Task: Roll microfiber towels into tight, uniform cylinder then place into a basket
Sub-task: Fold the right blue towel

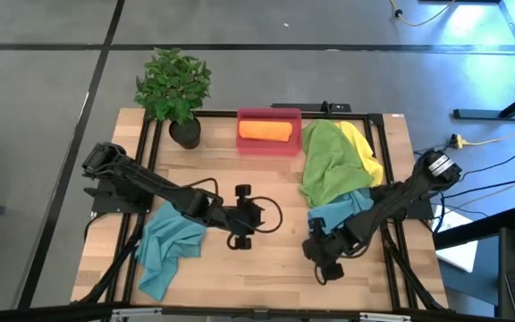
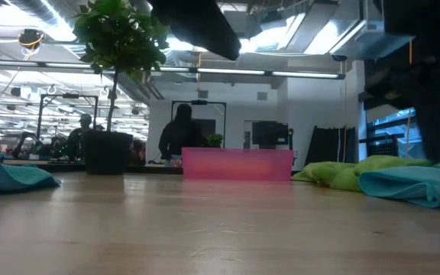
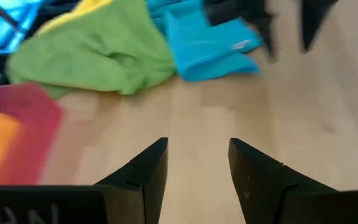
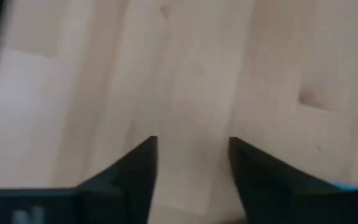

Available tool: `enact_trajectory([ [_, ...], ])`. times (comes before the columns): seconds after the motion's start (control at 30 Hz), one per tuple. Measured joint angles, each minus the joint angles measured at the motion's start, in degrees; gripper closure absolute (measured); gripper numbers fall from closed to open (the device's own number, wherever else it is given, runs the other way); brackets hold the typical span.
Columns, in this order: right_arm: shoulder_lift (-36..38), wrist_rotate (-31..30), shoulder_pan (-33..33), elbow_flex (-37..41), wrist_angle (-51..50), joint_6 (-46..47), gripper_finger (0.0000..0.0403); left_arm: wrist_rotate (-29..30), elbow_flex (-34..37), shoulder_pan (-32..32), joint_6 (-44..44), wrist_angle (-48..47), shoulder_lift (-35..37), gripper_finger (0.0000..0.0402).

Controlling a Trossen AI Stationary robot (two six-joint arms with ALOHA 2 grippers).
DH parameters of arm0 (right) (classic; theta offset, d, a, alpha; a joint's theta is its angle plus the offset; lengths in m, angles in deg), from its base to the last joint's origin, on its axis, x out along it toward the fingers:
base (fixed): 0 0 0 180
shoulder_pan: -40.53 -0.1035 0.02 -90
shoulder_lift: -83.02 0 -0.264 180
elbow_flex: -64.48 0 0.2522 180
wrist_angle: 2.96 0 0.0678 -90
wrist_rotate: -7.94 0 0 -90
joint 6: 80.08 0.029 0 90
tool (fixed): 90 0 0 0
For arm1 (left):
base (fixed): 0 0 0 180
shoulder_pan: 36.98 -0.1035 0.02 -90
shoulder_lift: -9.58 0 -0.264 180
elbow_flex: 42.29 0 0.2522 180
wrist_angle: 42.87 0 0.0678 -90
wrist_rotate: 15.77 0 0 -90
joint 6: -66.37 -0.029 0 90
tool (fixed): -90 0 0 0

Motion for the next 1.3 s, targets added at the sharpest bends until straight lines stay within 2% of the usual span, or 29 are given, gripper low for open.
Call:
enact_trajectory([
  [0.1,-1.1,-0.2,0.7,0.0,-1.4,-2.7,0.0155,-2.7,-0.6,0.2,0.1,1.1,0.0,0.0245],
  [0.2,-2.0,-0.3,1.5,0.0,-3.0,-4.5,0.0140,-2.9,-0.5,0.4,0.1,1.1,0.0,0.0245],
  [0.5,-5.9,-0.2,3.6,0.0,-5.0,-13.3,0.0166,-2.9,-0.4,-0.3,1.6,1.4,-0.5,0.0245],
  [0.7,-6.3,-0.5,4.1,-0.2,-5.0,-17.7,0.0210,-3.0,-0.4,-0.7,1.3,1.5,-1.0,0.0245],
  [0.8,-6.4,-1.1,4.1,-0.1,-5.1,-19.5,0.0245,-3.0,-0.4,-0.9,1.3,1.4,-1.0,0.0245],
  [0.93,-6.5,-2.0,4.2,-0.4,-5.3,-21.3,0.0323,-3.0,-0.4,-0.9,1.2,1.4,-1.0,0.0245],
  [1.0,-6.8,-4.5,4.8,-1.3,-5.8,-22.1,0.0376,-3.0,-0.4,-0.9,0.4,1.5,-1.0,0.0245],
  [1.03,-6.8,-5.6,5.4,-2.2,-6.2,-22.1,0.0388,-3.0,-0.4,-0.9,-0.8,1.5,-1.0,0.0245],
  [1.23,-6.6,-16.3,6.9,-15.5,-17.9,-20.6,0.0397,-2.8,-0.6,-0.3,-4.5,1.3,-0.4,0.0245],
  [1.3,-6.5,-21.3,7.0,-21.7,-22.6,-20.7,0.0397,-0.2,-2.0,0.5,-6.2,1.2,0.2,0.0245],
])
